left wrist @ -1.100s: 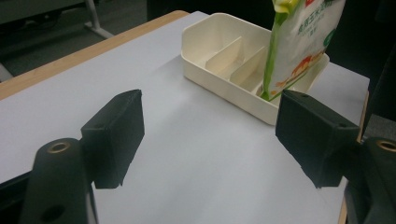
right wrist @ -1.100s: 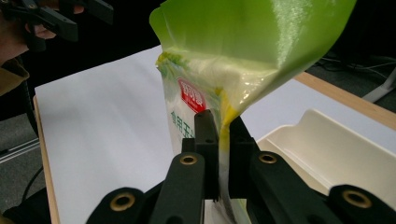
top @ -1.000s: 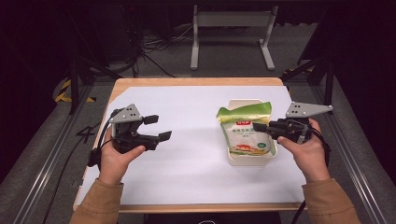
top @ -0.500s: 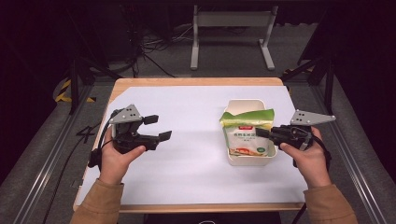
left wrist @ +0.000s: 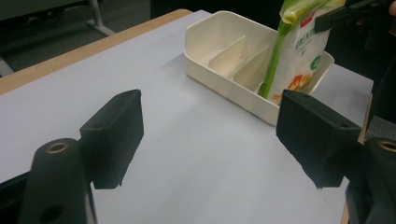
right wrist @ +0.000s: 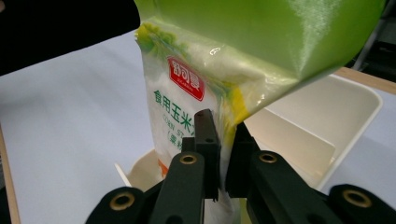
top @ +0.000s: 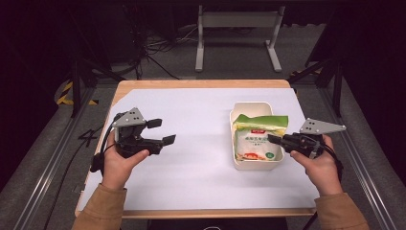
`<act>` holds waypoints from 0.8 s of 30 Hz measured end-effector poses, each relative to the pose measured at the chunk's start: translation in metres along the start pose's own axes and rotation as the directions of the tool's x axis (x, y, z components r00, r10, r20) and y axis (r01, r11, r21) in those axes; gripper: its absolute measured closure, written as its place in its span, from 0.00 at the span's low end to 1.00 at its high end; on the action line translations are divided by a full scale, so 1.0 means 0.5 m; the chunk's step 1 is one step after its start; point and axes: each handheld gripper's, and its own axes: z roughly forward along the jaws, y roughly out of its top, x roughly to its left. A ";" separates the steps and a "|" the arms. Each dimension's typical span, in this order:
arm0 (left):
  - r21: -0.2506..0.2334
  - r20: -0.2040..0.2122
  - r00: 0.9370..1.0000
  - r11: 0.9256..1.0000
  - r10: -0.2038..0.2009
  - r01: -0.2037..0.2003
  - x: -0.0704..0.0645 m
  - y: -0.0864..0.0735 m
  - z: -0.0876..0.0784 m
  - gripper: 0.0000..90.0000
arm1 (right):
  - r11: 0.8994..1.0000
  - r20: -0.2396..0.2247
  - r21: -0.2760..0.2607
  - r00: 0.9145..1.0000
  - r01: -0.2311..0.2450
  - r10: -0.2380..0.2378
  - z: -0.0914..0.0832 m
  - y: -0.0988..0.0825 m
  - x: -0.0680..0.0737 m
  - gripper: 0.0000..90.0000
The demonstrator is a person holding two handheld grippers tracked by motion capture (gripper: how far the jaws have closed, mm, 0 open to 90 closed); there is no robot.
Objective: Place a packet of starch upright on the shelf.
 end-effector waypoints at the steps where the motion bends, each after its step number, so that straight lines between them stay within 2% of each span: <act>1: 0.001 0.000 1.000 1.000 -0.004 0.004 0.000 -0.001 -0.001 0.27 | 1.000 0.003 0.013 1.000 -0.003 0.003 0.003 -0.007 -0.001 0.96; 10: 0.001 -0.016 1.000 1.000 -0.017 0.017 0.005 -0.010 -0.011 0.27 | 1.000 0.012 0.016 1.000 0.002 -0.002 0.006 -0.015 0.001 0.95; 11: -0.003 -0.026 1.000 1.000 -0.006 0.005 0.008 -0.011 -0.014 0.27 | 1.000 0.012 0.017 1.000 0.001 -0.001 0.007 -0.014 0.001 0.95; 13: -0.007 -0.024 0.999 1.000 -0.030 0.030 0.006 -0.014 -0.018 0.27 | 1.000 0.015 0.021 1.000 0.006 -0.006 0.007 -0.012 0.001 0.93; 15: -0.010 -0.033 0.999 1.000 -0.022 0.022 0.009 -0.017 -0.023 0.27 | 1.000 0.024 0.025 1.000 0.016 -0.017 0.006 -0.010 0.003 0.90; 17: -0.010 -0.040 0.999 1.000 -0.023 0.023 0.011 -0.020 -0.028 0.26 | 0.999 0.034 0.019 0.999 0.028 -0.029 0.005 -0.007 0.005 0.86; 21: -0.019 -0.052 0.998 0.999 -0.033 0.032 0.013 -0.027 -0.038 0.26 | 0.999 0.056 -0.027 0.998 0.020 -0.019 -0.007 0.004 0.002 0.70; 22: -0.019 -0.052 0.998 0.999 -0.033 0.032 0.013 -0.027 -0.038 0.26 | 0.999 0.056 -0.027 0.998 0.020 -0.019 -0.007 0.004 0.002 0.70; 24: -0.022 -0.060 0.997 0.999 -0.045 0.044 0.014 -0.033 -0.045 0.26 | 0.998 0.079 -0.055 0.997 0.020 -0.016 -0.017 0.015 0.000 0.58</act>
